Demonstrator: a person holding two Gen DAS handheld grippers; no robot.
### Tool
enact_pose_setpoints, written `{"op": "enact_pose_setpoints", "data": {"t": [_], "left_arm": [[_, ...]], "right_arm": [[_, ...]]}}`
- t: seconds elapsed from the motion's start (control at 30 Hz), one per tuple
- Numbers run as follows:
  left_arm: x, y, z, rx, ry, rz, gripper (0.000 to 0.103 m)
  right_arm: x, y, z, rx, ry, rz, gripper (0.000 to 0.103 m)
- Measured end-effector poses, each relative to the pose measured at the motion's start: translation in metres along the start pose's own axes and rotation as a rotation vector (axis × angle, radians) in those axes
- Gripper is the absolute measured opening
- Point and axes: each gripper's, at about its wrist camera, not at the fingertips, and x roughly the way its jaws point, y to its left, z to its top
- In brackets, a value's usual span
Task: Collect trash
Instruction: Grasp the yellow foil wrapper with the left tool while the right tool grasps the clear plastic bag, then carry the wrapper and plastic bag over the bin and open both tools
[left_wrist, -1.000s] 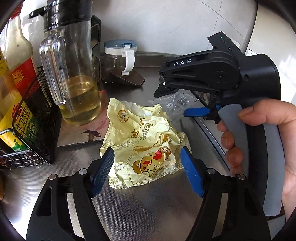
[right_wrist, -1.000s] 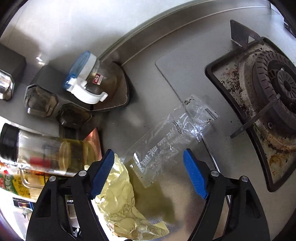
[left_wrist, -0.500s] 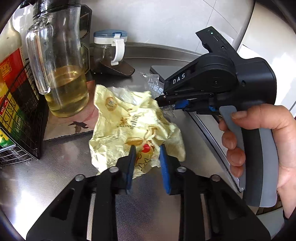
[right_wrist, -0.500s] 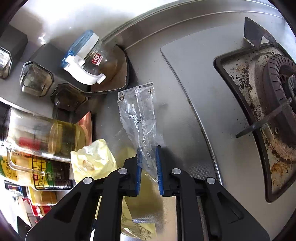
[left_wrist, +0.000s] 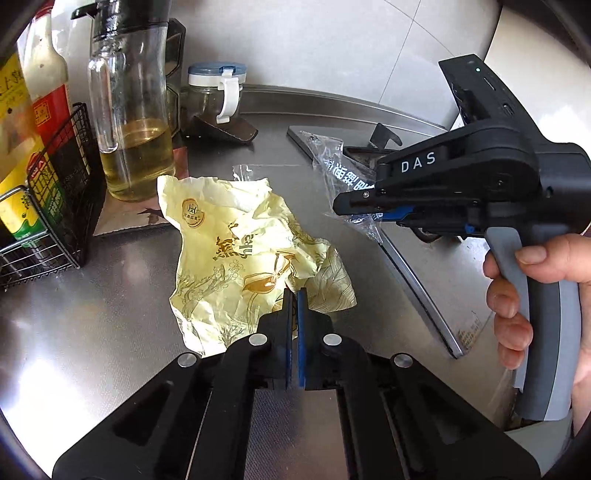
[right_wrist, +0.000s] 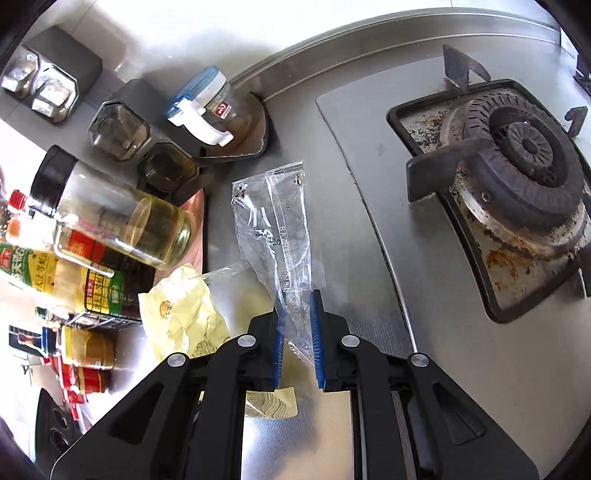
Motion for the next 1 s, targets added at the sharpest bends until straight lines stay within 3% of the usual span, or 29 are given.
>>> {"op": "enact_pose_setpoints", "data": {"t": [0.43, 0.8, 1.0], "left_arm": [[-0.097, -0.032, -0.059, -0.002, -0.033, 0.027, 0.000], [-0.170, -0.069, -0.146, -0.033, -0.029, 0.012, 0.001], [-0.190, -0.081, -0.207, -0.066, 0.022, -0.014, 0.001]], "right_arm": [[-0.092, 0.015, -0.094, -0.066, -0.091, 0.060, 0.015], [-0.161, 0.032, -0.191, -0.168, -0.111, 0.094, 0.015], [-0.177, 0.027, -0.251, -0.242, -0.083, 0.076, 0.015]]}}
